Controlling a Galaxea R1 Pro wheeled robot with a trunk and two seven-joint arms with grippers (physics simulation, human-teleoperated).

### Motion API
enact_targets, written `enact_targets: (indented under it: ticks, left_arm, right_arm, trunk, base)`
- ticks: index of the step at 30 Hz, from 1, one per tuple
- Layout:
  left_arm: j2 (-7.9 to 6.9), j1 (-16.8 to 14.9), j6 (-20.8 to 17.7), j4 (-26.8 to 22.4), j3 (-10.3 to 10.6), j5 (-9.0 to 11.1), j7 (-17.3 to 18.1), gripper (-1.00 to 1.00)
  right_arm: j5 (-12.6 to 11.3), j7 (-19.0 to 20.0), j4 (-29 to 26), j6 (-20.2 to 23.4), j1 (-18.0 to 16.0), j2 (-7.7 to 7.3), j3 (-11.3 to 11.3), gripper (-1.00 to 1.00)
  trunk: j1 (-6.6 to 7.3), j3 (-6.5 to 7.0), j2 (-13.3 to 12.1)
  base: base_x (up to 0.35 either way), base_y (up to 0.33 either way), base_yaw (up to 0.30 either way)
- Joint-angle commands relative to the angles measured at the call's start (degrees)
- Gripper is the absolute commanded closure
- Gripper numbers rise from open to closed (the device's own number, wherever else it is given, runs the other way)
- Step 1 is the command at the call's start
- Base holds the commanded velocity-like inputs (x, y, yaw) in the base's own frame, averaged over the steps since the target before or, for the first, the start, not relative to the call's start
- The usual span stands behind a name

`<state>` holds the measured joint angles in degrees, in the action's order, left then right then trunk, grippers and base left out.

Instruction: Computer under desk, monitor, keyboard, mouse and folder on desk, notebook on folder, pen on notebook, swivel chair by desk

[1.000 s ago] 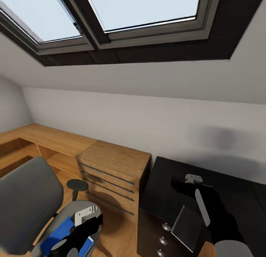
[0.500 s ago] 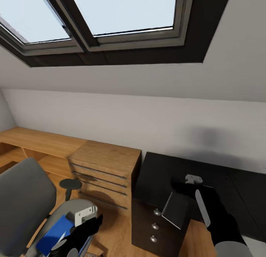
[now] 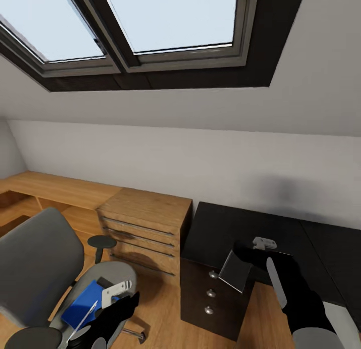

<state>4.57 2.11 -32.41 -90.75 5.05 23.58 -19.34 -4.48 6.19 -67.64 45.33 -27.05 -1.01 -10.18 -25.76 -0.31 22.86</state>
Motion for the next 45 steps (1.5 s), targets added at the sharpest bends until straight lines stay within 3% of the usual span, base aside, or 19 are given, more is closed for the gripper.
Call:
enact_targets:
  ticks: [1,10,14,27,28,29,32,33,45]
  left_arm:
    - [0.0,0.0,-0.1,-0.1,0.0,0.6,-0.5,-1.0]
    - [0.0,0.0,-0.1,0.0,0.0,0.6,-0.5,-1.0]
    - [0.0,0.0,-0.1,0.0,0.0,0.6,-0.5,-1.0]
    - [0.0,0.6,0.6,0.5,0.1,0.6,-0.6,-1.0]
    - [0.0,1.6,1.2,0.7,0.1,0.5,-0.6,-1.0]
    - [-0.11,5.2,7.0,5.5,0.1,0.4,-0.3,-1.0]
    - [-0.81,6.2,12.9,11.3,0.3,0.3,-0.1,-1.0]
    - [-1.58,6.6,17.0,16.6,0.4,0.2,-0.1,-1.0]
    - [-2.42,6.7,17.8,18.1,0.4,0.2,-0.2,-1.0]
  right_arm:
    - [-0.6,-0.1,0.0,0.3,0.0,0.01,-0.7,1.0]
    - [-0.5,-0.4,0.1,0.2,0.0,0.04,-5.0,1.0]
    - [-0.5,-2.4,0.3,0.0,0.0,0.1,-7.4,1.0]
    - [-0.4,-6.6,1.5,-2.1,0.0,0.17,-8.4,1.0]
    - [-0.4,-6.7,1.6,-2.1,0.0,0.15,-8.4,1.0]
    - [-0.3,-10.0,1.8,-2.1,0.0,0.13,-8.3,1.0]
    - [-0.3,-13.5,2.3,-2.4,0.0,0.14,-8.2,1.0]
    - [-0.3,-15.4,4.2,-4.0,0.0,0.13,-8.1,1.0]
    - [-0.4,-15.7,4.9,-5.4,0.0,0.16,-7.7,1.0]
  trunk:
    - [-0.02,-0.03,0.1]
    - [-0.02,-0.03,0.1]
    - [-0.02,-0.03,0.1]
    - [-0.02,-0.03,0.1]
    - [-0.02,-0.03,0.1]
    - [-0.02,-0.03,0.1]
    - [-0.02,-0.03,0.1]
    - [-0.02,-0.03,0.1]
    - [-0.02,-0.03,0.1]
  base:
    - [-0.014,0.001,-0.079]
    - [-0.004,0.0,-0.211]
    - [0.0,0.0,-0.263]
    - [0.0,0.0,-0.287]
    - [0.0,0.0,-0.299]
    - [0.0,0.0,-0.299]
    - [0.0,0.0,-0.299]
    - [0.0,0.0,-0.3]
    - [0.0,0.0,-0.3]
